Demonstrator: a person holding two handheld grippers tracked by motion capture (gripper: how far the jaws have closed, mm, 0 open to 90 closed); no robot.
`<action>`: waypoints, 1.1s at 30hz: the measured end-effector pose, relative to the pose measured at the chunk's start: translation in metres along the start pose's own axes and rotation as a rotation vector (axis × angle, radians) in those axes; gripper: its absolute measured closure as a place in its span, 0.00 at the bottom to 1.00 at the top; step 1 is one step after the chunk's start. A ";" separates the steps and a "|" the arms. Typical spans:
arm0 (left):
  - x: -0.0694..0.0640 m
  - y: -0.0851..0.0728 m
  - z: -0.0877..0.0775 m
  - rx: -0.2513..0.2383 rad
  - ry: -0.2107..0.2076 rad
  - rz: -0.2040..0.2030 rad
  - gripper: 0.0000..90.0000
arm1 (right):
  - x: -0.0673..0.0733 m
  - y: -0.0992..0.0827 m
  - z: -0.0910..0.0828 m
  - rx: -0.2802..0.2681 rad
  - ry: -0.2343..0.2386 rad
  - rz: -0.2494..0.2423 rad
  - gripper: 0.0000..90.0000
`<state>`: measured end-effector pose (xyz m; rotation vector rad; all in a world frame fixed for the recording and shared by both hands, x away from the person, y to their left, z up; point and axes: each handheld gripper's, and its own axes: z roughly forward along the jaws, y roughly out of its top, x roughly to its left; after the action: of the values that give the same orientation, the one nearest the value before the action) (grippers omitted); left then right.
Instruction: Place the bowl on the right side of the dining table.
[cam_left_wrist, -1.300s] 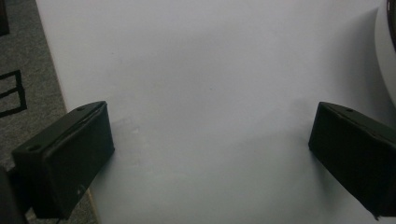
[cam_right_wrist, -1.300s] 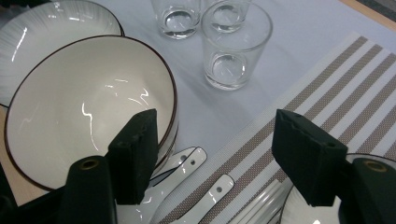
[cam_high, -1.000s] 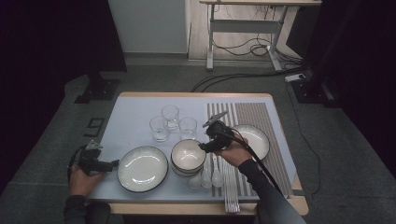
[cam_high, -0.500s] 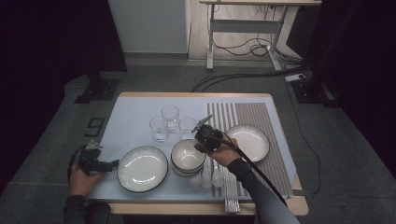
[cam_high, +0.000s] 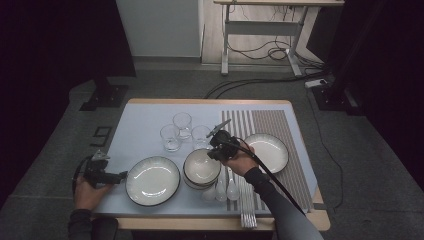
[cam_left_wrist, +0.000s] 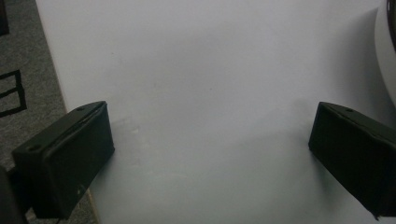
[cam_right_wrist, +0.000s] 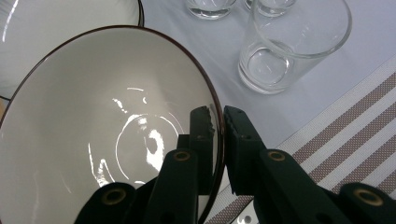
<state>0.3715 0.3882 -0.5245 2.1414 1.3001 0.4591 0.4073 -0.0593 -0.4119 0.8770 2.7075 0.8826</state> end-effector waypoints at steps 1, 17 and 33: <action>0.000 0.000 0.000 0.000 0.000 0.000 0.00 | -0.002 0.000 -0.001 -0.008 0.016 0.022 0.91; 0.000 0.000 0.000 -0.001 0.001 0.000 0.00 | -0.024 -0.001 -0.004 0.010 0.161 0.174 0.90; 0.000 0.000 0.000 0.000 0.001 0.000 0.00 | -0.038 -0.003 -0.022 -0.009 0.166 0.228 0.90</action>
<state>0.3716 0.3882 -0.5245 2.1413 1.3001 0.4608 0.4300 -0.0938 -0.3965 1.1787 2.7770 1.0544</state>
